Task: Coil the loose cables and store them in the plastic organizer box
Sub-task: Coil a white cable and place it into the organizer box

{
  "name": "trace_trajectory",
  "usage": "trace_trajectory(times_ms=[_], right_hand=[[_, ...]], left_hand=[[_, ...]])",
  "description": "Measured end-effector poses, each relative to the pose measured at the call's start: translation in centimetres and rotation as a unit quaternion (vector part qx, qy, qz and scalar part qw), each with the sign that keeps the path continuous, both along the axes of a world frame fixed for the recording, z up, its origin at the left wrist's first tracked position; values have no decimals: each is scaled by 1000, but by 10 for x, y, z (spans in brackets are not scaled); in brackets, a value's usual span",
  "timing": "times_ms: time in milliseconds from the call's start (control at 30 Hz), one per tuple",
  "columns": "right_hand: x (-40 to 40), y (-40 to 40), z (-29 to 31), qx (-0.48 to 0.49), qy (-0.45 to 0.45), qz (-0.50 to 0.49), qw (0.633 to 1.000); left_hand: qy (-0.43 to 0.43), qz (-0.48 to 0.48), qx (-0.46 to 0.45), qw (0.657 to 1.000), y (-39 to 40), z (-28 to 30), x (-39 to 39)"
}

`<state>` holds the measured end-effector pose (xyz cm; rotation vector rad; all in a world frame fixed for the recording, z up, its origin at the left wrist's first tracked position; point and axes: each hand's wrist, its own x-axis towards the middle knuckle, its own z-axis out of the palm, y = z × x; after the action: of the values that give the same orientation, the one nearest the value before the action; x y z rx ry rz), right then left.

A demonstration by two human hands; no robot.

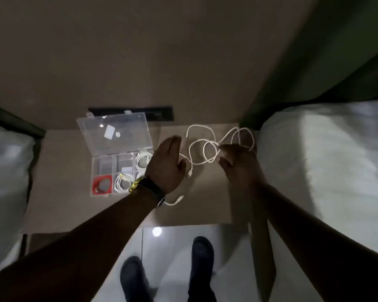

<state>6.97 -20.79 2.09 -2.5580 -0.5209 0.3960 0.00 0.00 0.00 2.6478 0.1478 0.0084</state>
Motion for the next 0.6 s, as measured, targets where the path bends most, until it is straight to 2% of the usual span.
trace_trajectory(times_ms=[67, 167, 233, 333, 400, 467, 533, 600], right_hand=[[-14, 7, -29, -21, 15, 28, 999], [-44, 23, -72, -27, 116, 66, 991], [-52, 32, -92, -14, 143, 73, 987], [-54, 41, -105, 13, 121, 73, 990], [-56, 47, -104, 37, 49, 129, 990], [-52, 53, -99, 88, -7, 184, 979], [-48, 60, -94, 92, 12, 227, 969], [-42, 70, -93, 30, 35, 291, 956]], left_hand=[[47, 34, -13, 998, -4, -28, -15], [145, 96, -20, 985, -11, -69, -49], [179, 135, -26, 974, -10, -89, -56], [232, 113, 13, 966, -10, -104, -49], [199, 77, 40, 976, -15, -104, -44], [146, 71, 30, 986, -18, -102, -44], [145, 119, -15, 982, -20, -101, -51], [195, 206, -77, 956, -21, -105, -59]])
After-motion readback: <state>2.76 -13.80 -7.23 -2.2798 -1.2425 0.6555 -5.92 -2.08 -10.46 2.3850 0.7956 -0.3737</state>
